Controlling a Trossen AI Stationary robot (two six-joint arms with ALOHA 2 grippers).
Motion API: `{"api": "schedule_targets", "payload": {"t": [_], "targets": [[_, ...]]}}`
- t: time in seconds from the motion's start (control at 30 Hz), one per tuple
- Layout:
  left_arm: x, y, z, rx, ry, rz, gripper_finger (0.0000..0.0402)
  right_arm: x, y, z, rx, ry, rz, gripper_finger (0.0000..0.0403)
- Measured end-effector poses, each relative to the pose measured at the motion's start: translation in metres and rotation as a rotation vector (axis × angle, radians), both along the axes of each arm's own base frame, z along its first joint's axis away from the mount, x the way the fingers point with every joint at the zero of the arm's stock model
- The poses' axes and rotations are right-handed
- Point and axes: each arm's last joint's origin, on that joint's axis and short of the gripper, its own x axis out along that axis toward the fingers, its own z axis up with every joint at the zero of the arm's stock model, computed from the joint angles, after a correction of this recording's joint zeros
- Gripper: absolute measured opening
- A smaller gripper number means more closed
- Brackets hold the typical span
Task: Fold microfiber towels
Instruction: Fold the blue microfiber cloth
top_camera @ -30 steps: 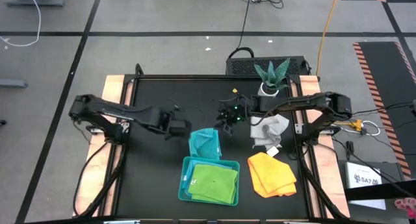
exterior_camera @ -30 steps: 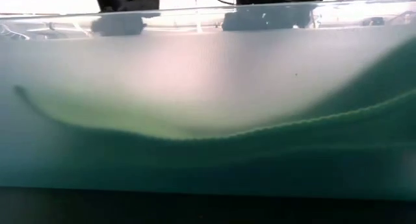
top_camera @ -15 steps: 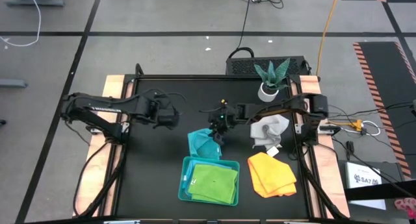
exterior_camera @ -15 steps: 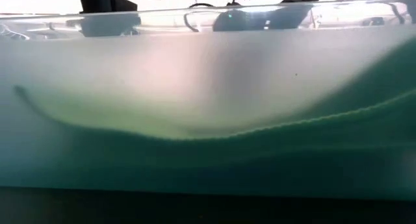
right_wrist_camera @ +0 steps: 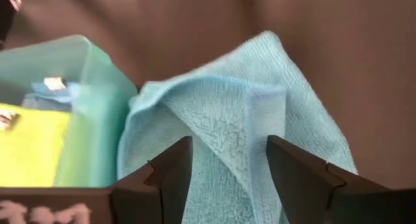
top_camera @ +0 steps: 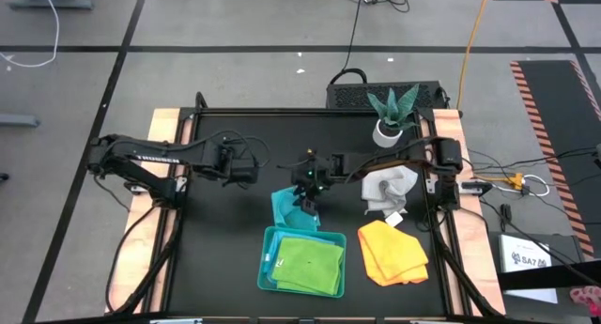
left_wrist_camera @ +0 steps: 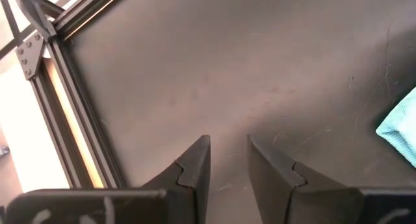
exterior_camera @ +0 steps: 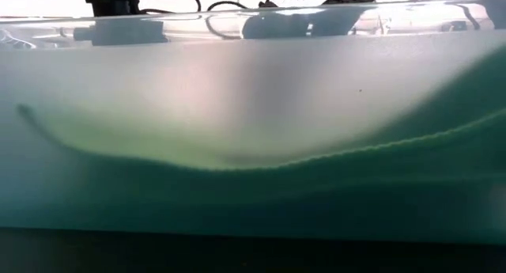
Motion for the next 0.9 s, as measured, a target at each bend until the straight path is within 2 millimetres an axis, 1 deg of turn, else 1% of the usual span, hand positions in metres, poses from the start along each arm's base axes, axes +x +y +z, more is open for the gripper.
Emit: {"api": "schedule_targets", "payload": {"t": [0.17, 0.3, 0.4, 0.47, 0.6, 0.67, 0.7, 0.77, 0.9], "targets": [[0.0, 0.0, 0.0, 0.001, -0.001, 0.0, 0.0102, 0.002, 0.001, -0.011, -0.003, 0.022, 0.003, 0.0186], [0.0, 0.0, 0.0, 0.002, -0.006, 0.007, 0.0102, 0.002, -0.001, -0.014, -0.069, 0.025, -0.002, 0.0165], [0.001, 0.0, 0.0, 0.004, -0.011, 0.01, 0.0102, 0.002, -0.004, -0.014, -0.134, 0.017, -0.014, 0.0137], [0.001, 0.0, 0.0, 0.005, -0.012, 0.01, 0.0102, 0.002, -0.005, -0.014, -0.138, 0.022, -0.012, 0.0113], [0.001, 0.0, 0.0, 0.006, -0.02, 0.01, 0.0102, 0.002, -0.005, -0.014, -0.129, 0.02, -0.002, 0.0052], [0.003, 0.0, 0.0, 0.007, -0.03, 0.007, 0.0102, 0.0, -0.003, -0.01, -0.103, 0.018, 0.02, 0.0018], [0.003, 0.0, 0.0, 0.007, -0.033, 0.007, 0.0102, 0.0, -0.003, -0.007, -0.09, 0.009, 0.032, 0.0009], [0.003, 0.0, 0.0, 0.007, -0.035, 0.006, 0.0102, -0.002, -0.001, 0.002, -0.068, -0.01, 0.057, 0.0007], [0.005, 0.0, 0.0, 0.008, -0.039, -0.016, 0.0102, -0.011, 0.007, 0.014, -0.021, 0.022, 0.119, 0.0002]]}}
